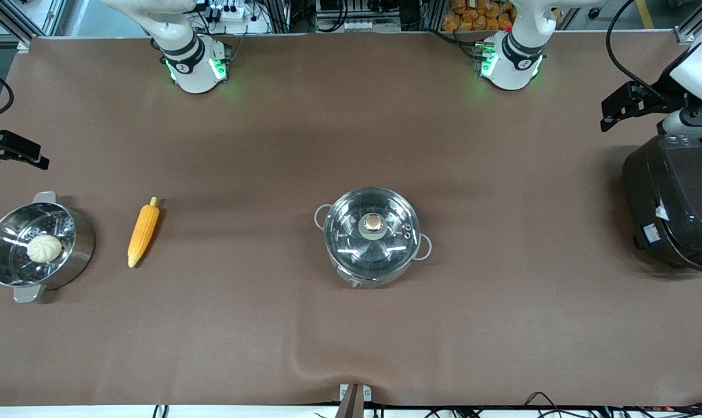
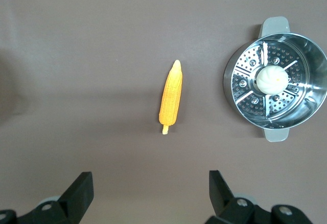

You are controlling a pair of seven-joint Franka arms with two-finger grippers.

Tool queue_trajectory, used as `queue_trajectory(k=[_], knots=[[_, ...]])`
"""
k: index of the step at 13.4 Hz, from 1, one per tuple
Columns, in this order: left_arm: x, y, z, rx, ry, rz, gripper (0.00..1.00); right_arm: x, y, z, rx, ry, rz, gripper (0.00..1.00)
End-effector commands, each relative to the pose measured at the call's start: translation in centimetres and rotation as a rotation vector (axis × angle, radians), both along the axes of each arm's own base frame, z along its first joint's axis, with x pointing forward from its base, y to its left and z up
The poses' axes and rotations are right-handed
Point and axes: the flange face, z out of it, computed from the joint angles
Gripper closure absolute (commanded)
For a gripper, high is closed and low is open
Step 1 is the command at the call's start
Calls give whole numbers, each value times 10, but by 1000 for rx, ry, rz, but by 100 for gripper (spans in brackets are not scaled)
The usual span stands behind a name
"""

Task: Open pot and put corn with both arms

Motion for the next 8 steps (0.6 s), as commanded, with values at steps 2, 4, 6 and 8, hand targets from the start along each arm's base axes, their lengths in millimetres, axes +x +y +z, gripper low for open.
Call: queue_trajectory(k=[2, 4, 6, 8], knots=[[2, 4, 9, -21, -26, -37, 0, -7, -1, 4, -8, -21, 1, 0], [7, 3, 11, -24, -34, -39, 0, -5, -2, 4, -10, -30, 1, 0], [11, -4, 11, -27, -33, -49, 0, -6, -1, 5, -10, -30, 1, 0], [15, -11, 3, -22, -20, -61, 0, -5, -2, -1, -9, -20, -2, 0]])
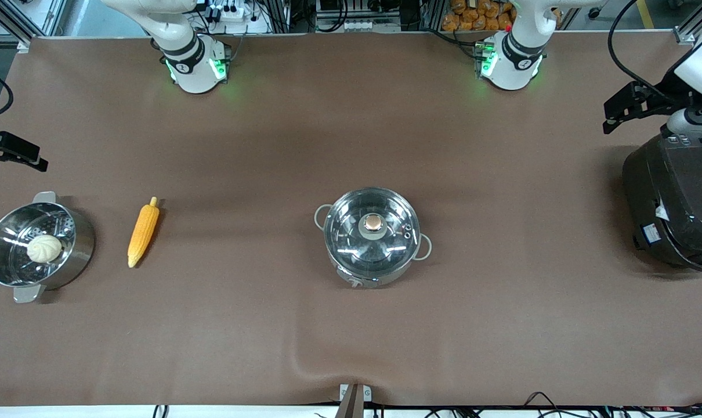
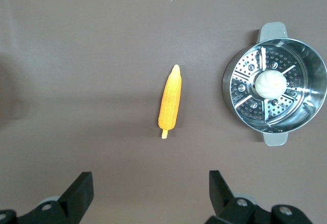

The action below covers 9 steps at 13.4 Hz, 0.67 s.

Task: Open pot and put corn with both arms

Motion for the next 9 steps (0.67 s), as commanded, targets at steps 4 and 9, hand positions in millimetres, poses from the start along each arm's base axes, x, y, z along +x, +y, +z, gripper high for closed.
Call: queue_trajectory(k=[4, 9], knots=[[32, -54, -50, -12, 87, -70, 0, 2, 3, -41, -7, 2, -47, 0], [63, -208, -126, -35, 40, -31, 0, 10, 2, -161, -18, -65, -53, 0]])
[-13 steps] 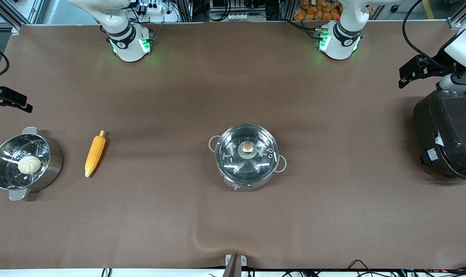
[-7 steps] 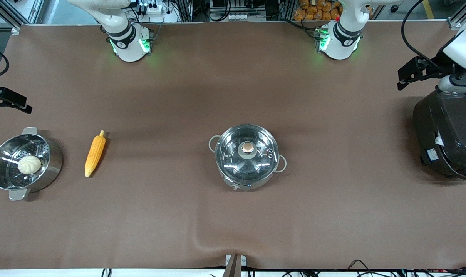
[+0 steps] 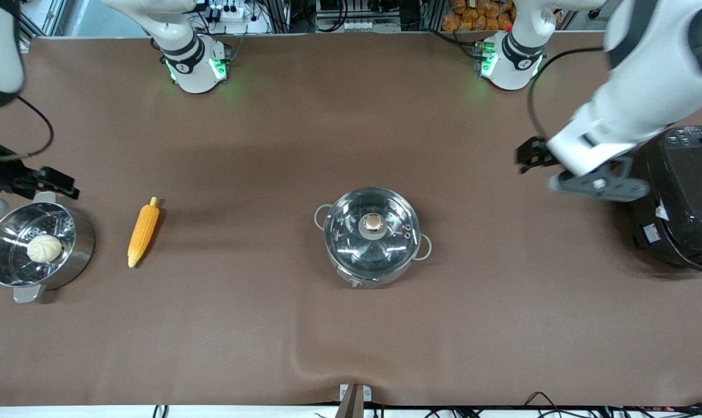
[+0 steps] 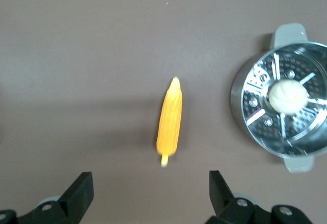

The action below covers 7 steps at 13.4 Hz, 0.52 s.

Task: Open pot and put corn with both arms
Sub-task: 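Reach the left gripper to the lid knob while the right gripper reaches the corn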

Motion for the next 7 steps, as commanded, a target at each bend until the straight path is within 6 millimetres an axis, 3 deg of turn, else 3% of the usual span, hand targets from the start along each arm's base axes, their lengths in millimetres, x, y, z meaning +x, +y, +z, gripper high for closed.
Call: queue_trajectory(k=[1, 3, 7], knots=[[16, -84, -47, -45, -45, 33, 0, -3, 3, -71, -11, -3, -8, 0], [18, -137, -92, -74, -87, 53, 0, 5, 4, -128, -12, 50, -9, 0], [5, -219, -165, -118, -158, 12, 0, 4, -2, -210, -8, 170, -22, 0]])
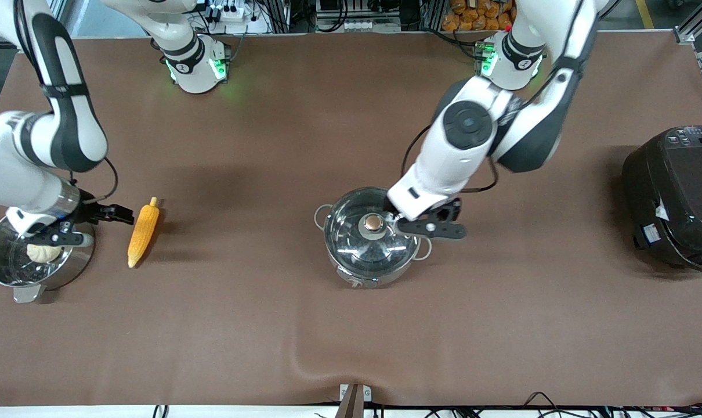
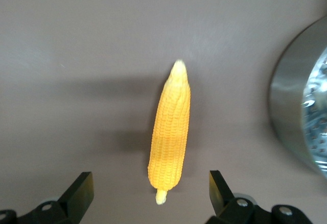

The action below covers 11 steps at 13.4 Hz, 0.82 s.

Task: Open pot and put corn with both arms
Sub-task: 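Reach the left gripper to the lid knob while the right gripper reaches the corn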

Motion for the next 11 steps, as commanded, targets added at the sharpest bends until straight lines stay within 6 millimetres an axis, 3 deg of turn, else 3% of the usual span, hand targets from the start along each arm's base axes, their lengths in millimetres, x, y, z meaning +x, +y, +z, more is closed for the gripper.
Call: queue_trajectory(k=[1, 3, 5, 7, 11], knots=[[-5, -43, -27, -11, -65, -1, 0, 1, -13, -38, -6, 55, -37, 0], [-11, -62, -53, 14, -101, -12, 0, -2, -23, -56, -7, 69, -55, 0], [-16, -70, -62, 23, -110, -30, 0, -4, -28, -78, -8, 86, -86, 0], [-20, -74, -62, 22, -110, -34, 0, -9, -34, -99, 10, 119, -119, 13], [-25, -78, -58, 21, -106, -21, 0, -10, -26, -127, 16, 149, -112, 31]])
